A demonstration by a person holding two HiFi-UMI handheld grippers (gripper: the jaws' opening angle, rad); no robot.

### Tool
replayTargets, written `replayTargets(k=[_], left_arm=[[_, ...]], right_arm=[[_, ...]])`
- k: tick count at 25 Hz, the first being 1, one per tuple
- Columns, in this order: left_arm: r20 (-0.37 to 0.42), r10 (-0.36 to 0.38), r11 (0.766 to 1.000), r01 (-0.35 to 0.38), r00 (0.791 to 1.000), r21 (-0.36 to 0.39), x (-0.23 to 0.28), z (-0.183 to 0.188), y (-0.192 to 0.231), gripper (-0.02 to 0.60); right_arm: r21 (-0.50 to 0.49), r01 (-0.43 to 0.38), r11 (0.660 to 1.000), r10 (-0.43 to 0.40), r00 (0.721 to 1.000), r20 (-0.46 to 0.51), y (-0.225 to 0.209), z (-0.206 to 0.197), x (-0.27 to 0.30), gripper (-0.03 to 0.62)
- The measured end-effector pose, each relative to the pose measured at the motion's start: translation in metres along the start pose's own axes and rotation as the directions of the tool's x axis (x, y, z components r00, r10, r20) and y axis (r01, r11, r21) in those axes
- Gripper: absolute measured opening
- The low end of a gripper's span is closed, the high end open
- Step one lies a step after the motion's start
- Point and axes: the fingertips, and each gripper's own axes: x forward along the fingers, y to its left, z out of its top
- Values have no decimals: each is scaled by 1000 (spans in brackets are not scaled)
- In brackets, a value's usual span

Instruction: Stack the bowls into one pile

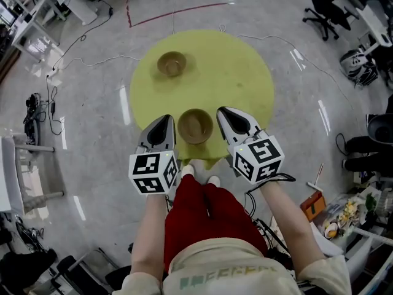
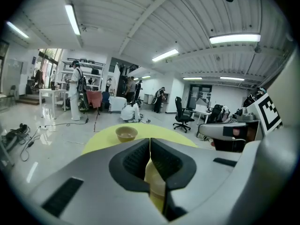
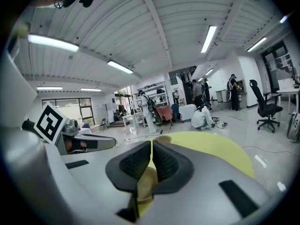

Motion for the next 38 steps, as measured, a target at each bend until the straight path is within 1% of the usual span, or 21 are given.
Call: replayTargets(k=[4,11,17,21,24,28,34,38], left_arm=[[35,10,1000,-10,999,18,-19,9,-12,25],[92,15,998,-20,996,53,-51,22,-35,25],[146,24,995,-38,989,90,-81,38,-44,25],[179,26,995,-43,984,91,-94,45,-44,25],[194,24,994,-44,981,98,-101,49,-44,25],[210,7,992,-33,978,121,-110,54,-45,25],[226,-37,990,6,973,138,-132,56,-42,25],[229,-69,989,36,971,145,-156,50,-40,25]], right_arm=[[5,-26,1000,26,998,50,8,12,-22,41],[-70,25,997,-17,995,103,13,33,-56,38],[-67,58,996,-48,988,147,22,46,-79,37],[-102,85,991,-65,980,187,27,53,-90,35],[-96,90,991,-69,978,199,33,56,-98,35],[-82,108,991,-88,971,221,40,61,-106,35],[-64,155,986,-133,957,258,62,65,-120,35],[-39,193,981,-176,948,263,80,56,-134,35]])
